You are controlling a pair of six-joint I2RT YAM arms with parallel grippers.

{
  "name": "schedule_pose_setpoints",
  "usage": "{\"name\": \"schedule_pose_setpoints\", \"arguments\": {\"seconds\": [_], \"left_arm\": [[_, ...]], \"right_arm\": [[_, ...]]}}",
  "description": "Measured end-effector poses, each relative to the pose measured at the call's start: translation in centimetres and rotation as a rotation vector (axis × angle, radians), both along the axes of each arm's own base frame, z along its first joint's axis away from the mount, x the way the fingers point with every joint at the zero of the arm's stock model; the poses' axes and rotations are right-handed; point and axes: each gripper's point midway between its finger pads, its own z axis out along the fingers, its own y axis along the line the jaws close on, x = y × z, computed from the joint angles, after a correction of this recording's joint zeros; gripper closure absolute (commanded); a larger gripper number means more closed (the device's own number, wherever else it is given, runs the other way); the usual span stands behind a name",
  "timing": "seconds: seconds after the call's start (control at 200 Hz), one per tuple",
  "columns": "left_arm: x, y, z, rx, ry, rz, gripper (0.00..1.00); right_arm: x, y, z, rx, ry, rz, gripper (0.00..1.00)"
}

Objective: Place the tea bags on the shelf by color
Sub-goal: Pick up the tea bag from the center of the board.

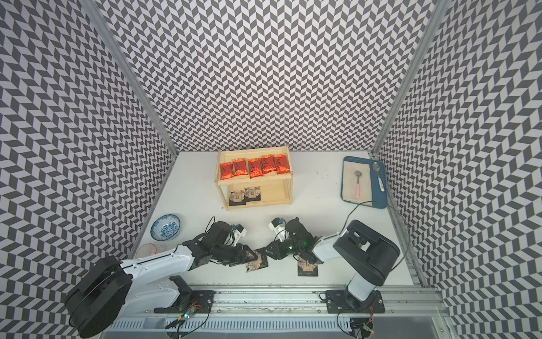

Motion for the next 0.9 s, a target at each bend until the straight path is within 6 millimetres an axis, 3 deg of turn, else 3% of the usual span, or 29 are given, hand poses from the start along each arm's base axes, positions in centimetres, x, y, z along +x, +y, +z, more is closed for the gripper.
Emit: {"name": "schedule_pose_setpoints", "arguments": {"seconds": [0.345, 0.431, 0.681, 0.901], "left_arm": [[0.5, -0.1, -0.2, -0.005, -0.001, 0.011, 0.43], [0.7, 0.0, -0.2, -0.006, -0.003, 0.015, 0.43], [0.8, 0.1, -0.2, -0.006, -0.006, 0.022, 0.43], [1.8, 0.8, 0.5, -0.016, -0.034, 0.066, 0.41]], "right_arm": [[-0.4, 0.4, 0.0, 0.032, 0.059, 0.005, 0.67], [-0.8, 0.7, 0.3, 0.061, 0.089, 0.013, 0.73], [-1.9, 1.0, 1.3, 0.133, 0.167, 0.038, 1.00], [-1.8, 0.6, 1.3, 0.138, 0.188, 0.018, 1.00]]}}
